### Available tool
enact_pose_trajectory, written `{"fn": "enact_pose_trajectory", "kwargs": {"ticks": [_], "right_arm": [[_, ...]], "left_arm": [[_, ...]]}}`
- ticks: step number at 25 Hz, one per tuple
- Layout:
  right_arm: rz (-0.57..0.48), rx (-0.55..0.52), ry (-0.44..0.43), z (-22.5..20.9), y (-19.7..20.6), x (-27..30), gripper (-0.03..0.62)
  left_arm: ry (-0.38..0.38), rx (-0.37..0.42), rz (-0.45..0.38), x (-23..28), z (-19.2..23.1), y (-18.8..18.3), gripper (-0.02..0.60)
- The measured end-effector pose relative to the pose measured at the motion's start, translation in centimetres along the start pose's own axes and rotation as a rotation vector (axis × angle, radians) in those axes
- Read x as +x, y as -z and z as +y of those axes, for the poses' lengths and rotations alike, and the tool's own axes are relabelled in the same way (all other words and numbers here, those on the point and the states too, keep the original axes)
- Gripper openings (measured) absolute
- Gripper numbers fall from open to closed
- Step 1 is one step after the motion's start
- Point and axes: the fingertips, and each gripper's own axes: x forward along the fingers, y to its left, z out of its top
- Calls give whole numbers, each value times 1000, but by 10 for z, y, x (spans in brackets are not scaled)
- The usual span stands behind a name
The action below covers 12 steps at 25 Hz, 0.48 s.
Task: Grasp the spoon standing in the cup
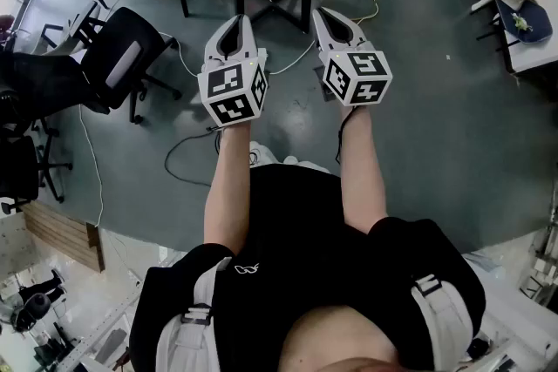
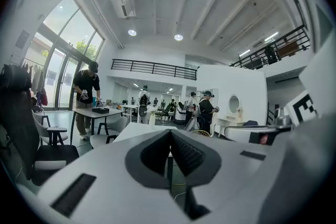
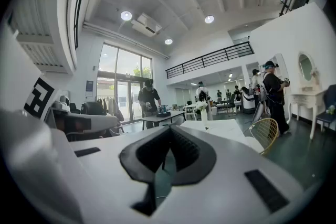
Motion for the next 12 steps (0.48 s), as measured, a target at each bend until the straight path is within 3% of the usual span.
{"fn": "enact_pose_trajectory", "kwargs": {"ticks": [8,12], "right_arm": [[-13,-15,-1,-9,-3,-5,8],[-14,23,66,-23,1,-9,8]], "left_arm": [[22,-25,-16,3,-11,1,15],[36,-29,-13,3,-14,3,15]]}}
